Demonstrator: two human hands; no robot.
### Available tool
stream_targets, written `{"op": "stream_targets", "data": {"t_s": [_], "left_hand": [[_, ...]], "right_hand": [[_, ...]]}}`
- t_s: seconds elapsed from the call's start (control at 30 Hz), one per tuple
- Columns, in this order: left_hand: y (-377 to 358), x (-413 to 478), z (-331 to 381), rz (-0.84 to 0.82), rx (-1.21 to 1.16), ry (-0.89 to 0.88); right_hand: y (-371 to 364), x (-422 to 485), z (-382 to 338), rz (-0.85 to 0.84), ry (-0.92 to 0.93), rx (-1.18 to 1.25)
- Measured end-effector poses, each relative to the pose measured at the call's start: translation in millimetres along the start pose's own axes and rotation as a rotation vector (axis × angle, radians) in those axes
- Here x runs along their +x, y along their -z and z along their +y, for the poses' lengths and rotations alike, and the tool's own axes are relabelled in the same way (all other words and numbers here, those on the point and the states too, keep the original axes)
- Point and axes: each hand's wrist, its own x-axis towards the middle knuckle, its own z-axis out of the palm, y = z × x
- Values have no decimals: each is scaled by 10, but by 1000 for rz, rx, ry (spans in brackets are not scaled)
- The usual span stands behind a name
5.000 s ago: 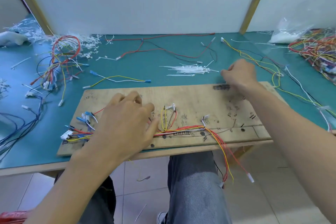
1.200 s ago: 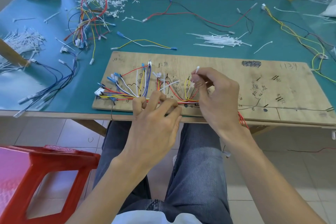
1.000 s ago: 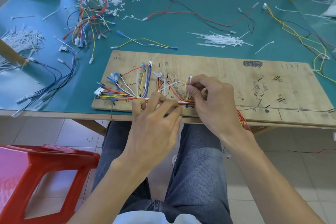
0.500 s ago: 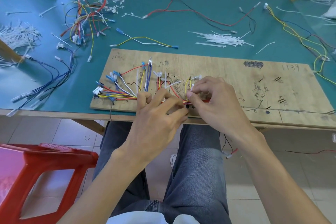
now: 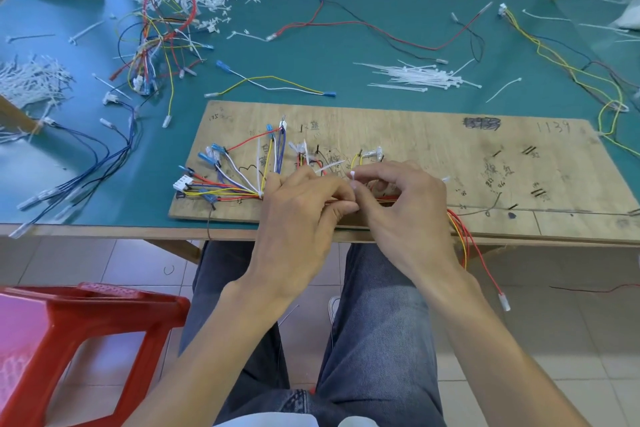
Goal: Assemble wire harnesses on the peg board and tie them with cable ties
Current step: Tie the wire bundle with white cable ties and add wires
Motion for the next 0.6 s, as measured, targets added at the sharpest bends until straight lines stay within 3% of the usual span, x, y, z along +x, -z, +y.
{"op": "stream_targets", "data": {"t_s": [0.2,0.4,0.6], "left_hand": [[-38,95,71,19,-170,223],[-14,207,99,-102,-208,267],[-18,205,100,-87,-265,326]], "right_hand": [[35,-19,22,-31,-41,108],[53,-14,43,-41,-44,124],[53,-6,66,-48,-42,144]]}}
